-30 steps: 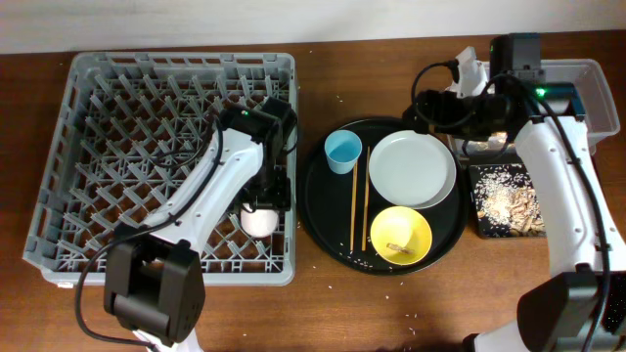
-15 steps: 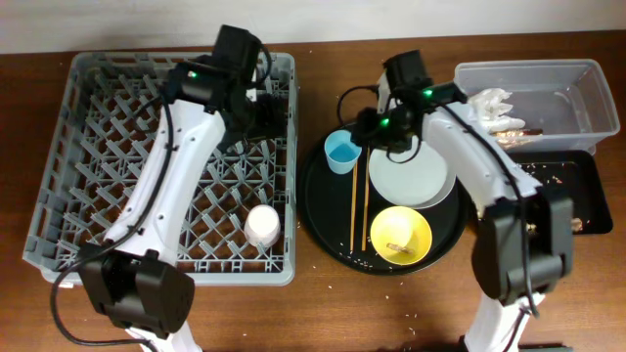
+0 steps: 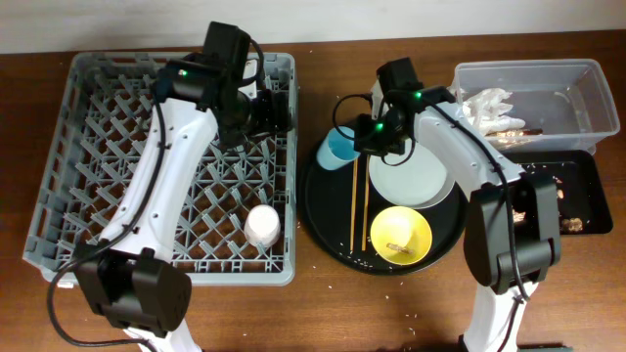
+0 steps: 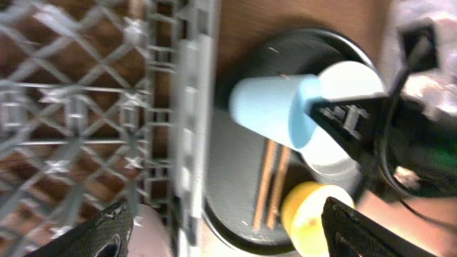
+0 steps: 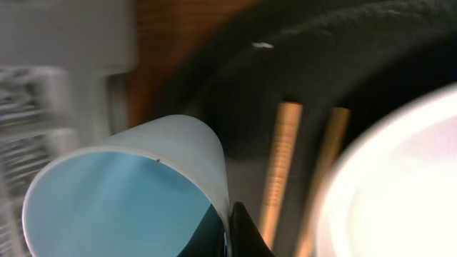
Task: Sort waste into correct bins and load items into the dishwasher rack
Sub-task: 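Grasp the blue cup with the right gripper and lift it, then hand the blue cup to the left gripper over the rack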
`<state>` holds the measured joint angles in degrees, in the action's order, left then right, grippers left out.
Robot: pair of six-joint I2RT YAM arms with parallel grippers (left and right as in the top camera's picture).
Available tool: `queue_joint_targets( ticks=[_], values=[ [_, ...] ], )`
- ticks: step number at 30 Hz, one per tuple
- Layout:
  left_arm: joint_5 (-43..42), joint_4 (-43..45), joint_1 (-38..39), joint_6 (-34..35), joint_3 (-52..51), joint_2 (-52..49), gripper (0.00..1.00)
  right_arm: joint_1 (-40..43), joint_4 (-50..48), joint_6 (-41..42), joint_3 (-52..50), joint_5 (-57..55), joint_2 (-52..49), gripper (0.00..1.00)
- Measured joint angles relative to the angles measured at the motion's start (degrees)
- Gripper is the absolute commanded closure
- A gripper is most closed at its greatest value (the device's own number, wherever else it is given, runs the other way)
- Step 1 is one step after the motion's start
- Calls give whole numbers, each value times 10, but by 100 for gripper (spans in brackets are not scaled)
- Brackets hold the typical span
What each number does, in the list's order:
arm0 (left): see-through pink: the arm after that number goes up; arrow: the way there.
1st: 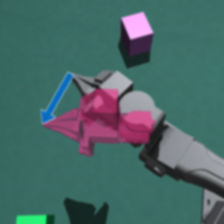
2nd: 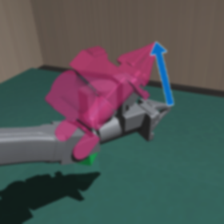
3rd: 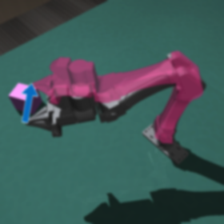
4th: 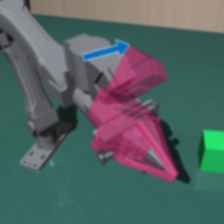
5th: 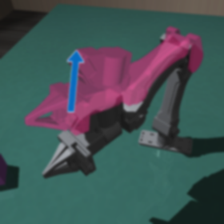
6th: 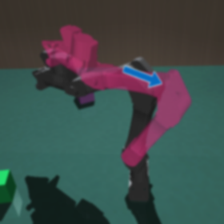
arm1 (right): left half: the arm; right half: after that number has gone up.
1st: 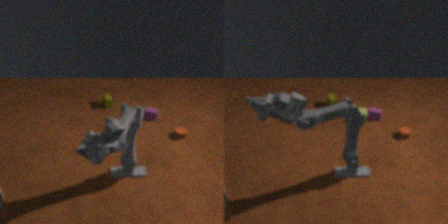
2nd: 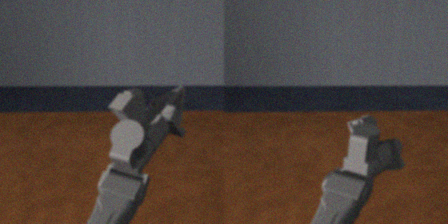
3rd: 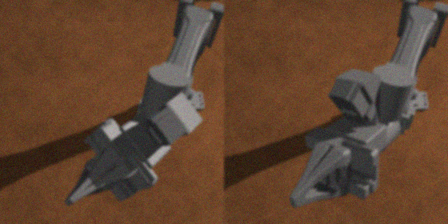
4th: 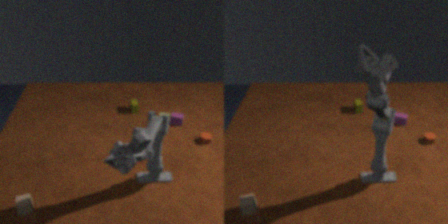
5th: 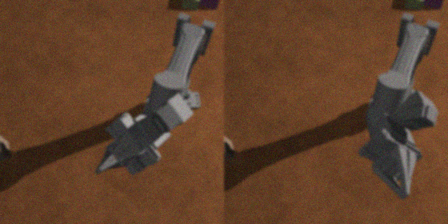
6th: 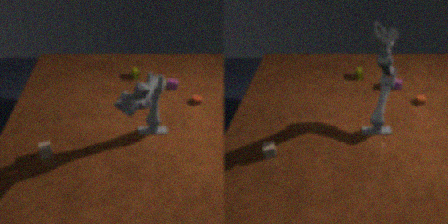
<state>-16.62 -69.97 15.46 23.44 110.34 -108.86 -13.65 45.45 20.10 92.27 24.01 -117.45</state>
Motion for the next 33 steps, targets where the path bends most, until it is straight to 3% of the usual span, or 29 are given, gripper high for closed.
queue_joint_targets(
  ticks=[3,6,12,16,22,24,26,29,30,32,33],
  values=[
    [-167,-2,-26,-64,0,0,1,47,-58,-28,-1,207,18,96],
    [-371,-4,-67,-180,-1,0,1,108,-177,-12,2,394,60,96],
    [-552,50,-113,-293,-34,0,1,99,-294,73,3,526,73,96],
    [-636,88,-114,-310,-68,-3,1,57,-296,98,3,515,73,96],
    [-673,90,-116,-312,-70,-23,2,3,-302,116,3,485,73,96],
    [-680,90,-116,-313,-70,-26,9,-6,-302,116,3,478,73,96],
    [-687,90,-116,-315,-70,-29,11,-11,-299,117,3,471,73,96],
    [-686,90,-116,-316,-71,-37,32,-15,-298,117,3,459,73,96],
    [-686,90,-116,-317,-71,-37,34,-15,-297,117,3,457,73,93],
    [-687,90,-117,-318,-71,-38,34,-15,-294,117,3,457,73,70],
    [-688,90,-118,-318,-71,-38,34,-15,-288,120,3,451,73,41]
  ],
)
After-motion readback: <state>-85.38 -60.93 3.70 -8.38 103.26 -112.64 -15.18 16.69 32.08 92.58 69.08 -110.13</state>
